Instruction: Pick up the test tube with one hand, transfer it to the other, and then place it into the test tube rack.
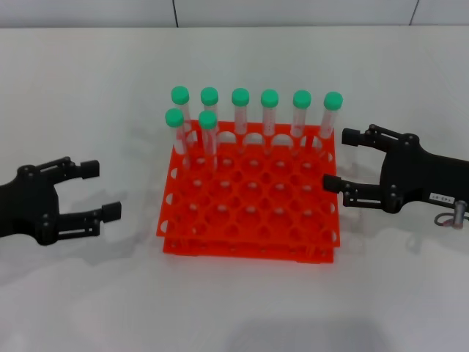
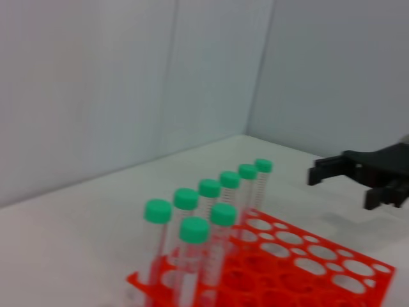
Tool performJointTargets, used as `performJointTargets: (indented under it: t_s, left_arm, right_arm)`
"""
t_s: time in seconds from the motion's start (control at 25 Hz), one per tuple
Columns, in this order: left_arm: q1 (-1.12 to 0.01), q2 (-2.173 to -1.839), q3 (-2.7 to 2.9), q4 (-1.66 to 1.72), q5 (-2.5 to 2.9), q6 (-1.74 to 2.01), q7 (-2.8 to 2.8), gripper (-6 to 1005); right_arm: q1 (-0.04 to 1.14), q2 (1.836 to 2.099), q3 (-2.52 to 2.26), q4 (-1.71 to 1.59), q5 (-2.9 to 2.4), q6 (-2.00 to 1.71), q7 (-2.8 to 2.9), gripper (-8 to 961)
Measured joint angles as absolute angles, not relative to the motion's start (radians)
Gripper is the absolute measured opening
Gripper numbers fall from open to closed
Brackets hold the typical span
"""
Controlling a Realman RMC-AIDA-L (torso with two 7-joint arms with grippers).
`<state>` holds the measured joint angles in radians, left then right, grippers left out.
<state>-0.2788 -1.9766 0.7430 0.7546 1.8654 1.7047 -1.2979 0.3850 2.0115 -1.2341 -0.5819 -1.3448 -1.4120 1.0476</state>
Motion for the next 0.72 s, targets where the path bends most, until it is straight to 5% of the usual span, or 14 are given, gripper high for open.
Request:
performJointTargets:
  t_s: [0.72]
  left_arm:
    - [-0.338, -1.961, 0.737, 0.737, 1.956, 1.739, -1.351, 858]
  right_arm:
    - [0.431, 2.011, -1.244, -0.557, -1.410, -1.387, 1.104, 863]
